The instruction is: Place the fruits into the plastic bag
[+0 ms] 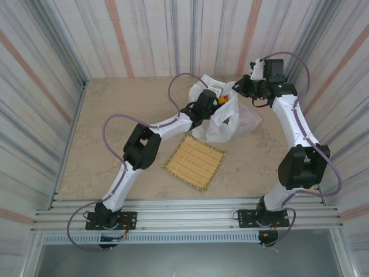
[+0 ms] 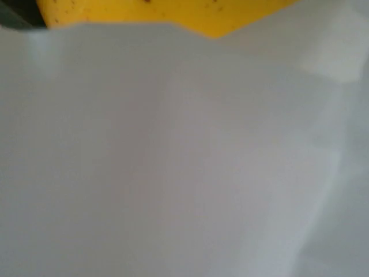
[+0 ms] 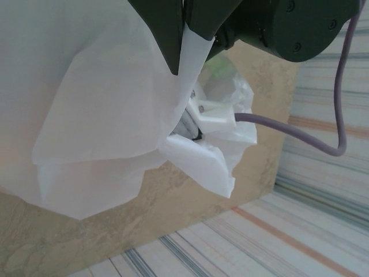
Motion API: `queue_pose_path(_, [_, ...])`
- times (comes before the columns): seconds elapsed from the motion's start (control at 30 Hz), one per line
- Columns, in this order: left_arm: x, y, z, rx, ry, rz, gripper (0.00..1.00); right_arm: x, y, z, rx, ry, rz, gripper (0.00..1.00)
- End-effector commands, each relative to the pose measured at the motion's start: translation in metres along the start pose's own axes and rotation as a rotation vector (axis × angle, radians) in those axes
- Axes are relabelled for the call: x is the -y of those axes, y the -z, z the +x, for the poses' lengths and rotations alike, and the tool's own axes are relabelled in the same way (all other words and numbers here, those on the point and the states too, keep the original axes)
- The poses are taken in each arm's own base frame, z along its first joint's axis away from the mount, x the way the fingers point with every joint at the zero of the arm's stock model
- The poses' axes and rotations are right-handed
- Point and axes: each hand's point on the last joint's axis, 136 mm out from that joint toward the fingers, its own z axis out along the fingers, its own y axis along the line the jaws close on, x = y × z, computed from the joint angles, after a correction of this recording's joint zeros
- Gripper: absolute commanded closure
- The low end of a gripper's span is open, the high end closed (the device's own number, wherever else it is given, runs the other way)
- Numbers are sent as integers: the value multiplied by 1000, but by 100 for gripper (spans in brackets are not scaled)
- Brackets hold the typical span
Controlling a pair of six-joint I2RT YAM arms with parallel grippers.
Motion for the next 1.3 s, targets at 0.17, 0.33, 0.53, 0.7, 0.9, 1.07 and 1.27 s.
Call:
queue_pose_path(0.17, [-29, -4, -21, 34, 41, -74, 16, 0, 2, 5, -3, -16, -14, 100])
queue_pose_path(0.33, [-21, 7, -27, 31, 29, -31, 12, 4, 6, 5, 2, -18, -8, 100])
queue_pose_path(0.53, [-14, 26, -30, 28, 11, 3, 5, 7, 7, 4, 3, -24, -9, 100])
queue_pose_path(0.7, [-9, 42, -29, 13, 10, 33, 4, 10, 7, 4, 3, -27, -4, 100])
queue_pose_path(0.9, [9, 74, -14, 23, -29, 123, 4, 12, 12, -1, 17, -28, -2, 100])
queue_pose_path(1.07, [19, 106, 5, 0, -62, 176, 5, 18, 12, -4, 21, -37, 3, 100])
queue_pose_path(1.27, [32, 137, 34, -41, -118, 277, 8, 21, 10, -6, 22, -42, -1, 100])
